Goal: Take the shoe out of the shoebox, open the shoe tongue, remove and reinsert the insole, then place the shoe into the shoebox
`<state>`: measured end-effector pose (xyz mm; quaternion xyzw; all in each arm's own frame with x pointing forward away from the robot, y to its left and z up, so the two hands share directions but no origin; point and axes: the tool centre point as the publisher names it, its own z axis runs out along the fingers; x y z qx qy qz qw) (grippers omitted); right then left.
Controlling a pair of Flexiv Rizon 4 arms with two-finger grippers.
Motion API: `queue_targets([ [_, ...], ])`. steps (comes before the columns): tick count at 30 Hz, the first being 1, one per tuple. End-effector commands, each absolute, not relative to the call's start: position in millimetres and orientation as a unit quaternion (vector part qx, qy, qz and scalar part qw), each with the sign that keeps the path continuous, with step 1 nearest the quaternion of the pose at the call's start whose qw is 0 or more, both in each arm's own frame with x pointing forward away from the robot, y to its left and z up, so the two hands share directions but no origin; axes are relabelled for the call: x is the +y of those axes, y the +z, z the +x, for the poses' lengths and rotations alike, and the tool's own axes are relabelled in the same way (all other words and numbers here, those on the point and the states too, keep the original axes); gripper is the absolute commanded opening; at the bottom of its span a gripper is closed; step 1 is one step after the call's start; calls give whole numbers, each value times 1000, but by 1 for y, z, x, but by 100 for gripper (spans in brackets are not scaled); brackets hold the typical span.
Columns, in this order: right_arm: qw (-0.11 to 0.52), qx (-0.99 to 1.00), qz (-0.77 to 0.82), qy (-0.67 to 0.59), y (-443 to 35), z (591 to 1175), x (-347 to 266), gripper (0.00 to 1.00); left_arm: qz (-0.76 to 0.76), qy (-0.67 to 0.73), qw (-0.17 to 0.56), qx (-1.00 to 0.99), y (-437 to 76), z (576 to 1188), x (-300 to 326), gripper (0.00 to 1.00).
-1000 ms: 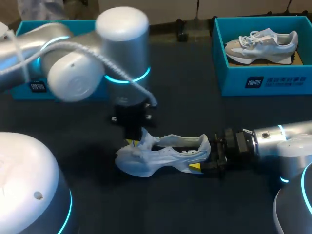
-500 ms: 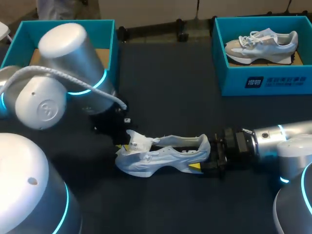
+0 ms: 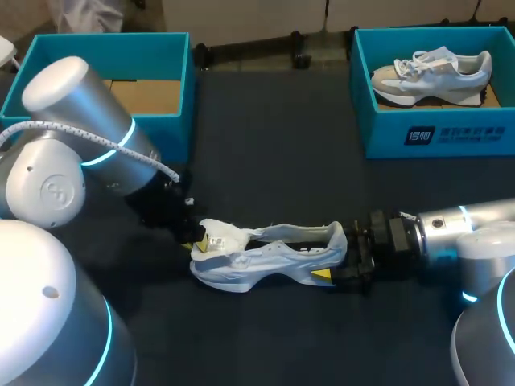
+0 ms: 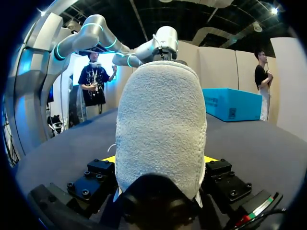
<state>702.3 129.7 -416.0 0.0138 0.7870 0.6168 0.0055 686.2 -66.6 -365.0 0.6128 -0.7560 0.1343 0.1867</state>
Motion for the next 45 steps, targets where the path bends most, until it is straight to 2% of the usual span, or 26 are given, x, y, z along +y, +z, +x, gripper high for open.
queue_targets([
  [1, 4, 789, 13, 615, -417, 703, 130, 0, 599, 141, 184, -767, -354, 682, -63, 49],
  [3, 4, 789, 13, 615, -417, 703, 130, 0, 592, 140, 177, -774, -346, 680, -63, 67],
  [4, 4, 789, 13, 615, -417, 703, 130, 0, 586, 140, 177, -779, -341, 681, -62, 89],
  [5, 4, 789, 13, 615, -417, 703, 130, 0, 582, 139, 176, -782, -337, 682, -62, 100],
  [23, 4, 789, 13, 615, -417, 703, 130, 0, 480, 124, 88, -864, -245, 708, -103, 100],
  [24, 4, 789, 13, 615, -417, 703, 130, 0, 472, 124, 80, -869, -239, 710, -106, 94],
  [25, 4, 789, 13, 615, -417, 703, 130, 0, 458, 118, 80, -878, -233, 713, -109, 72],
  [26, 4, 789, 13, 615, -417, 703, 130, 0, 443, 114, 79, -886, -227, 716, -110, 41],
  [27, 4, 789, 13, 615, -417, 703, 130, 0, 434, 115, 78, -890, -221, 718, -112, 0],
  [31, 4, 789, 13, 615, -417, 703, 130, 0, 343, 79, 58, -934, -201, 724, -117, 0],
  [36, 4, 789, 13, 615, -417, 703, 130, 0, 236, 43, 67, -969, -192, 733, -135, 0],
  [43, 4, 789, 13, 615, -417, 703, 130, 0, 64, 0, 145, -987, -207, 737, -175, 0],
  [45, 4, 789, 13, 615, -417, 703, 130, 0, 64, 0, 145, -987, -207, 737, -175, 0],
])
